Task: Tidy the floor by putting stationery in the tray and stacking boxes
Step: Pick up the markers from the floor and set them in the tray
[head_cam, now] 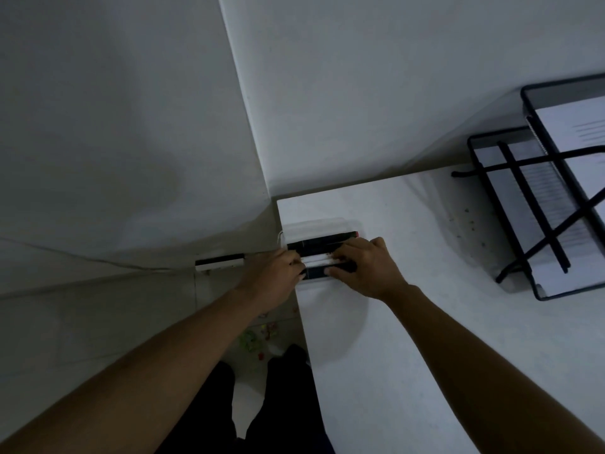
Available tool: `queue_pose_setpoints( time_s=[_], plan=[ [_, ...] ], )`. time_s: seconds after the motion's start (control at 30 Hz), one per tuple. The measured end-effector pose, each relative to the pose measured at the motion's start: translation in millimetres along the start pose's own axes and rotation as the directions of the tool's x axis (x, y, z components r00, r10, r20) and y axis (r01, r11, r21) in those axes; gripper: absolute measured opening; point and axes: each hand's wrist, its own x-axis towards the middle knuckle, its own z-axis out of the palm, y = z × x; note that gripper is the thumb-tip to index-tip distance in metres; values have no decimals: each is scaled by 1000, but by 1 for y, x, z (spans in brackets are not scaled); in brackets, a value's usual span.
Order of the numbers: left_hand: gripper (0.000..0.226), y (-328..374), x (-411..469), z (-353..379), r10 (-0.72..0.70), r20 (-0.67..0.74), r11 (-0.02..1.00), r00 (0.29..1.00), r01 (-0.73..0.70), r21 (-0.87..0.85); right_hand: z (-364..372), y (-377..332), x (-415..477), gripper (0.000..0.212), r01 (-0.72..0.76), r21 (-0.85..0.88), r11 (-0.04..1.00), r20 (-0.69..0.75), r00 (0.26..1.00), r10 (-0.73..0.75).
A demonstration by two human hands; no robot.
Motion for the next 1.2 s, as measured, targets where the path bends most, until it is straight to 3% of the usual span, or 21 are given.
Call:
queue_pose_setpoints(
  time_s=[0.13,0.23,0.3,0.37,0.53,0.7,0.9,1.03,1.2],
  plan=[
    [31,1,6,3,-87,67,996,994,89,-23,-14,12,2,25,99,5,995,144,985,-98],
    [34,5,8,4,-147,17,986,989,148,-73,-17,11,8,23,175,-79,981,179,971,-159],
    [48,5,9,4,-183,0,976,983,181,-124,-17,10,10,22,198,-117,973,139,973,-181],
    [64,1,11,3,-227,69,962,971,235,-138,-18,12,8,21,176,-152,973,53,984,-169],
    [82,1,15,1,-279,255,924,926,332,-192,-16,17,11,18,8,-177,984,-116,993,-29],
    [69,1,18,1,-276,207,935,939,312,-170,-13,12,24,17,-4,-246,969,-147,989,-33],
    [33,-9,8,1,-91,12,996,996,91,-3,-16,8,40,28,53,-312,949,-87,993,-84],
    [33,-12,6,3,-96,13,995,995,96,20,-8,2,45,25,99,-225,969,-113,986,-126],
    [36,-13,8,4,-115,33,992,993,113,47,3,0,42,36,41,-166,985,-85,995,-55]
  ],
)
